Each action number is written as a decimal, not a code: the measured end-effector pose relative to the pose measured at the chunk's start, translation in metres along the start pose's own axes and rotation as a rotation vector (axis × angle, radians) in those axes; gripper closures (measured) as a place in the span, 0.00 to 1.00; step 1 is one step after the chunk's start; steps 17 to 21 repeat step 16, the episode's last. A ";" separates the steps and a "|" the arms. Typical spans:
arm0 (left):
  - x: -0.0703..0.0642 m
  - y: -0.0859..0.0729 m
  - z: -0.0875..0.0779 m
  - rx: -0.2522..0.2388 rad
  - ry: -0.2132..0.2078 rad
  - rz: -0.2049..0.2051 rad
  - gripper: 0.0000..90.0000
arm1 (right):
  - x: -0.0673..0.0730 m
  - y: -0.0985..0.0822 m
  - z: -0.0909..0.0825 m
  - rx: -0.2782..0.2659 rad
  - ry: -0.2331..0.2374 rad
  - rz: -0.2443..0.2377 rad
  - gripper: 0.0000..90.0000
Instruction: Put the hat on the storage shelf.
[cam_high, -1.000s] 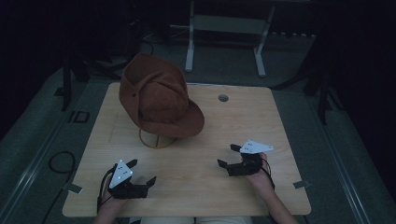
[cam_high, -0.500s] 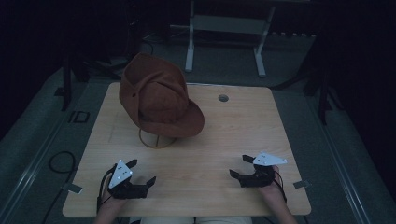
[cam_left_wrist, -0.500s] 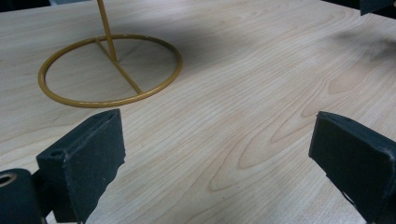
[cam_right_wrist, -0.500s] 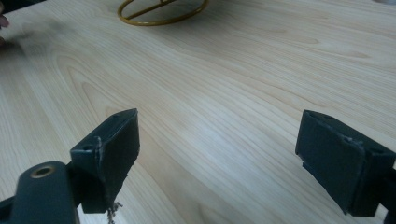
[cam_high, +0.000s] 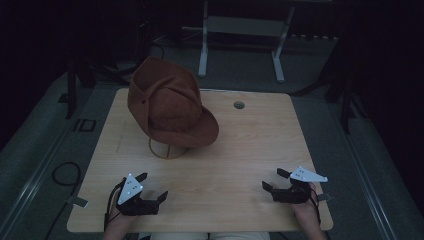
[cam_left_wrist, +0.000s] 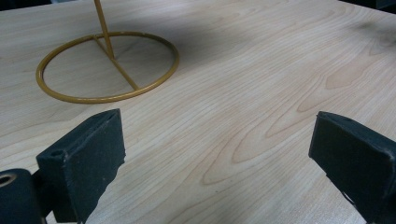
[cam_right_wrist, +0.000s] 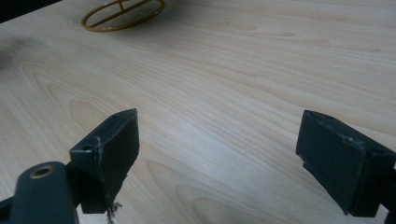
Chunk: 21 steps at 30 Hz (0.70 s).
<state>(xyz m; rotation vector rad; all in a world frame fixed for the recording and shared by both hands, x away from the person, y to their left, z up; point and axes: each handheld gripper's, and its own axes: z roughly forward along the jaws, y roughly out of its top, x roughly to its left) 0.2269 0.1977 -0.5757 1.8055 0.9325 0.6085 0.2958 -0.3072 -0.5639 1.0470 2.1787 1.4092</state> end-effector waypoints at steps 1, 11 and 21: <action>0.000 0.000 -0.001 -0.004 0.007 0.004 0.05 | -0.001 0.000 0.000 0.000 0.000 -0.001 0.15; 0.000 -0.002 -0.002 -0.019 0.030 0.000 0.05 | 0.001 -0.004 0.008 0.052 -0.034 -0.057 0.15; 0.001 -0.002 -0.003 -0.021 0.026 -0.004 0.05 | -0.002 -0.004 0.008 0.041 -0.029 -0.033 0.15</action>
